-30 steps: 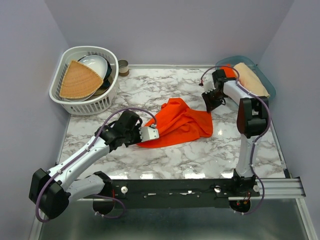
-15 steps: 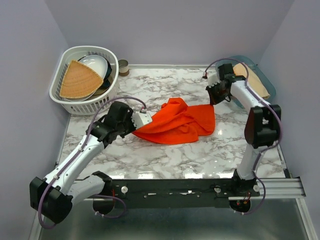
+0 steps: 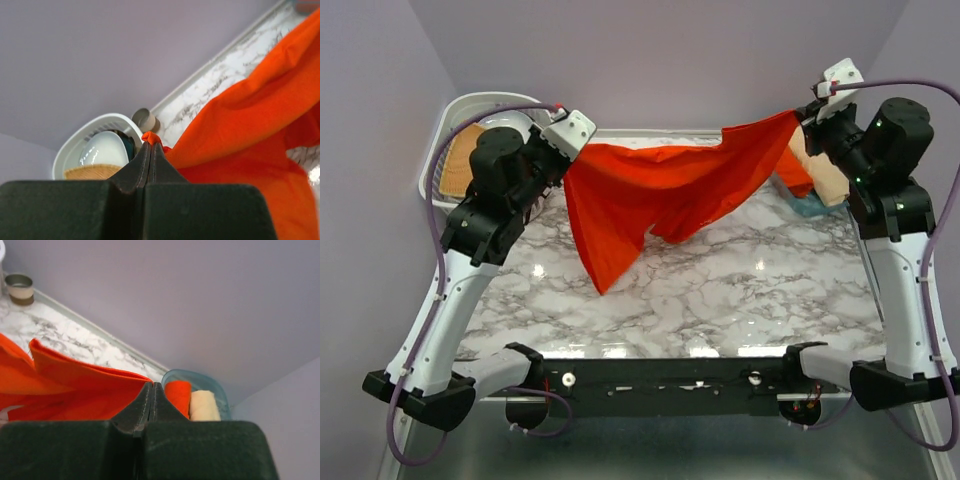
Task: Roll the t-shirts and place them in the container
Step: Flatten out the T-shirt at the center of the board, then fold the T-shirt at the center of the board.
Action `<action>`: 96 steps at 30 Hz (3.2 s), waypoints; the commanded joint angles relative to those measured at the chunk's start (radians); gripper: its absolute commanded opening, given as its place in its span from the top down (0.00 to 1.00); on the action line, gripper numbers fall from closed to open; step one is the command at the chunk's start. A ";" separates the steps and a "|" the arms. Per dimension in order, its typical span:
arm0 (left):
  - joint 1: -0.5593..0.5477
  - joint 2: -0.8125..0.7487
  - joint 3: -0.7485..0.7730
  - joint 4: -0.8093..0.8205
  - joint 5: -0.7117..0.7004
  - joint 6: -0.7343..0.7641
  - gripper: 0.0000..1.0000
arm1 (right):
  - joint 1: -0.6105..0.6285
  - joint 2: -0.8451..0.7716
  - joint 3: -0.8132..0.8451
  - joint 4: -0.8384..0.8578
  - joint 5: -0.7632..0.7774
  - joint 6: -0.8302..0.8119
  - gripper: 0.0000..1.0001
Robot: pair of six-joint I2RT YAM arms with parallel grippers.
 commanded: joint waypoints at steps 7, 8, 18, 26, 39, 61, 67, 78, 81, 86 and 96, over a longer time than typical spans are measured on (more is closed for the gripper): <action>0.025 -0.106 0.218 -0.077 0.118 -0.050 1.00 | -0.003 -0.130 0.277 -0.132 0.095 -0.006 0.99; 0.029 -0.121 0.220 -0.080 0.121 -0.042 1.00 | -0.003 -0.142 0.309 -0.141 0.091 -0.027 0.99; 0.140 -0.266 0.315 -0.115 0.323 -0.072 1.00 | -0.005 -0.311 0.523 -0.310 0.022 -0.067 0.99; 0.270 -0.307 0.499 -0.201 0.490 -0.175 1.00 | -0.009 -0.429 0.650 -0.401 0.009 -0.047 0.99; 0.384 -0.352 0.289 -0.215 0.609 -0.062 1.00 | -0.026 -0.457 0.340 -0.191 -0.039 -0.024 0.99; 0.286 0.470 -0.221 0.047 0.499 0.099 1.00 | -0.026 0.233 -0.601 0.477 -0.134 -0.135 0.99; 0.287 0.654 -0.079 0.067 0.411 0.118 1.00 | -0.028 0.503 -0.355 0.440 -0.088 -0.179 0.99; 0.287 0.884 0.149 0.081 0.308 0.102 1.00 | -0.026 0.815 -0.030 0.408 0.024 -0.247 0.99; 0.287 0.905 0.190 0.089 0.311 0.076 1.00 | -0.028 0.850 0.034 0.366 0.027 -0.256 0.99; 0.289 0.868 0.181 0.121 0.319 0.056 1.00 | -0.028 0.829 0.079 0.305 0.044 -0.247 0.99; 0.296 0.757 0.083 0.029 0.402 0.239 1.00 | -0.028 0.558 -0.209 0.171 -0.002 -0.235 0.99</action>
